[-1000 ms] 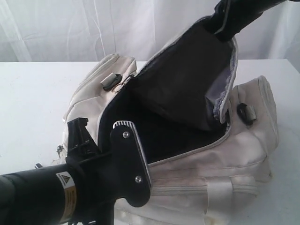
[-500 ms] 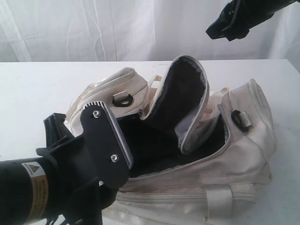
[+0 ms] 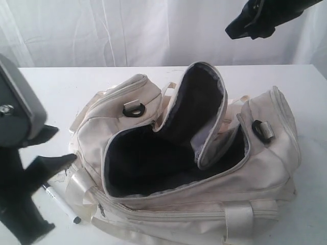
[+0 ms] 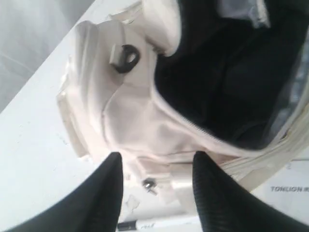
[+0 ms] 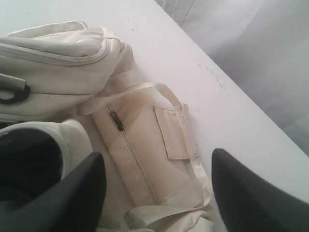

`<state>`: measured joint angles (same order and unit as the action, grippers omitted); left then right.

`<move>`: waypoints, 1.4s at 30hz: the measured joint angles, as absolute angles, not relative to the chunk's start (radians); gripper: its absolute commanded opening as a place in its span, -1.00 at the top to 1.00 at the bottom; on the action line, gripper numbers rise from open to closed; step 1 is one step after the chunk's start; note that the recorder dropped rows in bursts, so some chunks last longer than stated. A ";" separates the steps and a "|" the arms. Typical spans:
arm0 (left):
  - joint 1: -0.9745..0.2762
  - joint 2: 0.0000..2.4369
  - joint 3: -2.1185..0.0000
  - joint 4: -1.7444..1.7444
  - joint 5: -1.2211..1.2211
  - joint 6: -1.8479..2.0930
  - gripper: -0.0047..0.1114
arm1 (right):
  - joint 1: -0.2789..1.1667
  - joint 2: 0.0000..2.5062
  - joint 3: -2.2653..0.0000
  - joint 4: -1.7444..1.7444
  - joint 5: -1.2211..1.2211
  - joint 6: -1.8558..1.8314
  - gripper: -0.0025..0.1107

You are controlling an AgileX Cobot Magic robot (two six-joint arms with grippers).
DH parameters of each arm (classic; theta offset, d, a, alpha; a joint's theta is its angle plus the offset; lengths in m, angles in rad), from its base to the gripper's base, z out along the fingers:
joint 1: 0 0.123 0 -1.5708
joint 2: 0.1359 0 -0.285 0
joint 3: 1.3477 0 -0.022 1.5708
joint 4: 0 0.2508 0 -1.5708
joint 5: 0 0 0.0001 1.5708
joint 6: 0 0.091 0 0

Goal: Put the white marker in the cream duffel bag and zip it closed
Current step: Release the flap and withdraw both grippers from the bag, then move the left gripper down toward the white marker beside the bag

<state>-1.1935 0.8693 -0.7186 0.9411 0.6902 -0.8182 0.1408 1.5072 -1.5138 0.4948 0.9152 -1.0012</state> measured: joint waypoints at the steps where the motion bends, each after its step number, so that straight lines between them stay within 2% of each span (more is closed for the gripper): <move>1: -1.194 0.849 -0.719 0.938 0.723 -0.802 0.05 | 0.131 1.495 -1.508 0.495 0.915 -0.999 -0.08; 9: -1.194 0.784 -0.719 0.853 0.931 -0.643 0.05 | 0.061 1.384 -1.373 0.500 0.898 -0.983 -0.06; 15: -1.194 0.785 -0.714 0.836 0.990 -0.529 0.05 | 0.043 1.308 -1.258 0.523 0.862 -0.973 -0.06; 30: -1.194 0.785 -0.458 0.930 0.861 -0.283 0.06 | 0.042 1.156 -1.113 0.630 0.834 -0.968 -0.06; 36: -1.194 0.807 -0.438 1.058 0.861 -0.448 0.28 | 0.042 1.119 -1.085 0.650 0.833 -0.963 -0.06; 42: -1.194 0.868 -0.444 1.127 0.955 -0.855 0.16 | 0.042 1.092 -1.062 0.672 0.831 -0.920 -0.06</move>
